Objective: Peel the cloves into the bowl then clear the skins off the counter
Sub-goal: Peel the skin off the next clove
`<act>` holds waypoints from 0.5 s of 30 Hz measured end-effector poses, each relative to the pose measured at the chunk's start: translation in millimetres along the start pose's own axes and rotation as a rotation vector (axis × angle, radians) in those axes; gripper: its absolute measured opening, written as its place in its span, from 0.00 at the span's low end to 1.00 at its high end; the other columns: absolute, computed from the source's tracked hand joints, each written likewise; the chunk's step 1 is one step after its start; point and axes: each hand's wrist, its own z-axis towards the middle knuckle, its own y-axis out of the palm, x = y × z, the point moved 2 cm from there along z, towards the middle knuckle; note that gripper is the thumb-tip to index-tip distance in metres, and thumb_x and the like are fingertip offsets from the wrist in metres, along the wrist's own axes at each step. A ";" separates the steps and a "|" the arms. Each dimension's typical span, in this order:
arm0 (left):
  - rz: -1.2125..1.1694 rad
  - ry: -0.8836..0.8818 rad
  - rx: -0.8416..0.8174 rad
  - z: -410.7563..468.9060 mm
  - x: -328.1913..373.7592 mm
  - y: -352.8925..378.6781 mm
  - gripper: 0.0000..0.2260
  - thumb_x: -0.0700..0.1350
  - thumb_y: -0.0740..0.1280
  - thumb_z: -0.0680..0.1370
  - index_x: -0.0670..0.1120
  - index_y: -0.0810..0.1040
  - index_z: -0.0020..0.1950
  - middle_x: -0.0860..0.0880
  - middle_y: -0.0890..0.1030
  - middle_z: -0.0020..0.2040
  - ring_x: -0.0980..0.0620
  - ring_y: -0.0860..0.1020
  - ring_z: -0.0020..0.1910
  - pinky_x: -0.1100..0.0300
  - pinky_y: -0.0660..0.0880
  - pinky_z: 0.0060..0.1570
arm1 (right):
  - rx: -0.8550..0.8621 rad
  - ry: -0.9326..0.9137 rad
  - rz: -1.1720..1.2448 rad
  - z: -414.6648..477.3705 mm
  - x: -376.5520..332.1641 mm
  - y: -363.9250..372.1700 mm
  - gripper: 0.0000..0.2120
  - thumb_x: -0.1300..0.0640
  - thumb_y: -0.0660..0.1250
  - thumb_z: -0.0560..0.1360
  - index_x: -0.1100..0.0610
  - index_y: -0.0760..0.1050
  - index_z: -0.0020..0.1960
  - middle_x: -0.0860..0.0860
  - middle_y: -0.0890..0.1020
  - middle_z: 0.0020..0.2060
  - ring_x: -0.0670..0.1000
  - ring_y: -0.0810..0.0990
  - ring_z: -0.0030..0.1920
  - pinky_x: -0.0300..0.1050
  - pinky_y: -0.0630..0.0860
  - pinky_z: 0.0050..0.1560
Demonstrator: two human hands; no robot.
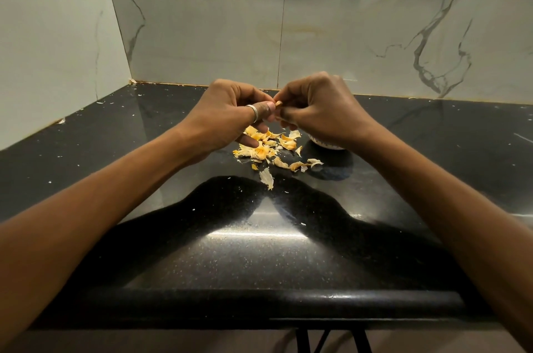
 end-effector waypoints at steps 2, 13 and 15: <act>0.016 0.008 0.005 -0.2 -0.8 0.0 0.07 0.40 0.69 0.80 0.40 0.82 0.55 0.43 0.84 0.46 0.53 0.83 0.38 0.61 0.80 0.30 | -0.006 -0.004 -0.014 -0.4 -1.0 1.4 0.05 0.62 0.72 0.77 0.57 0.84 0.51 0.49 0.85 0.37 0.43 0.84 0.36 0.43 0.84 0.42; 0.202 0.217 0.068 0.9 -2.1 -0.1 0.06 0.42 0.72 0.78 0.41 0.83 0.52 0.45 0.83 0.40 0.51 0.83 0.34 0.57 0.81 0.30 | -0.059 0.050 0.021 -0.3 -1.1 0.5 0.05 0.58 0.71 0.78 0.57 0.85 0.50 0.51 0.86 0.36 0.50 0.85 0.36 0.52 0.83 0.40; 0.238 0.245 0.089 1.0 -3.5 -1.1 0.06 0.42 0.71 0.78 0.40 0.83 0.52 0.46 0.83 0.38 0.51 0.83 0.33 0.55 0.81 0.30 | -0.068 0.040 0.005 -0.2 -1.9 1.8 0.07 0.56 0.71 0.78 0.57 0.85 0.52 0.51 0.86 0.38 0.49 0.85 0.37 0.50 0.84 0.41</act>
